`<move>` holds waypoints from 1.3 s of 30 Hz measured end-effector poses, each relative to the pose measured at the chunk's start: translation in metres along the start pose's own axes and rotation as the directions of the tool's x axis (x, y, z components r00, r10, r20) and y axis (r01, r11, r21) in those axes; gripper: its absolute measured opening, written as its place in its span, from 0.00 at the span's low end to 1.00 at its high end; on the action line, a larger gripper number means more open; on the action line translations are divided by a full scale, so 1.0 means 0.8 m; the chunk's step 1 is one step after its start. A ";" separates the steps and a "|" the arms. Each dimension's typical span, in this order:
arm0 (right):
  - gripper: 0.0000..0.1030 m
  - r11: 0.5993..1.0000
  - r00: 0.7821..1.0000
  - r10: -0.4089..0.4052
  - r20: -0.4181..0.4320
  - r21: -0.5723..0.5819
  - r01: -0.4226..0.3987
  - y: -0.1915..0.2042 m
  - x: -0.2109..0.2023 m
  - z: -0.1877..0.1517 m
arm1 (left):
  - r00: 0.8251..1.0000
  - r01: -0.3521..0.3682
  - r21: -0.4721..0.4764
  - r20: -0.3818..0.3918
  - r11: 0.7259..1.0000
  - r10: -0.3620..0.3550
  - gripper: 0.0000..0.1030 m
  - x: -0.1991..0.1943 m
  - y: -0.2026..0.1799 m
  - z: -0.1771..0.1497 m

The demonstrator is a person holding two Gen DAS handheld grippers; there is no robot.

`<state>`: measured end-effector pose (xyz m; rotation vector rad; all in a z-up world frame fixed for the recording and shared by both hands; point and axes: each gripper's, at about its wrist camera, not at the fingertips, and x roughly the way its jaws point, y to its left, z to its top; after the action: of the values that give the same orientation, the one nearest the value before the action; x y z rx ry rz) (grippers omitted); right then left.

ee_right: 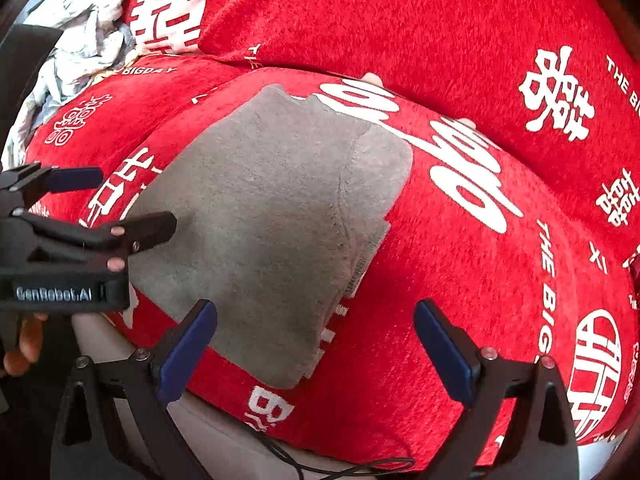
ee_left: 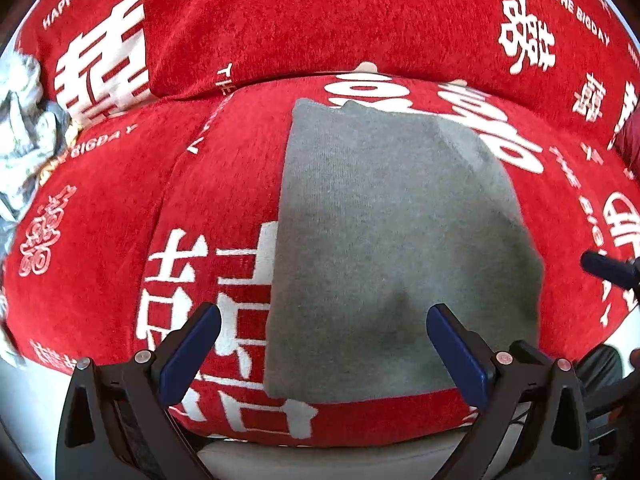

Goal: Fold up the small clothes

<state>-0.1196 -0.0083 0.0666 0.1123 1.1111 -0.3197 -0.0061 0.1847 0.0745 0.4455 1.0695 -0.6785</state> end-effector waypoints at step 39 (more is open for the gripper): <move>0.97 0.999 0.999 -0.029 -0.042 -0.023 0.028 0.017 0.017 -0.005 | 1.000 0.003 0.037 -0.005 0.999 -0.003 1.00 -0.002 -0.010 -0.014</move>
<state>-0.1135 0.0027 0.0517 0.0841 1.1590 -0.3315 -0.0188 0.1865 0.0709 0.4773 1.0636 -0.7007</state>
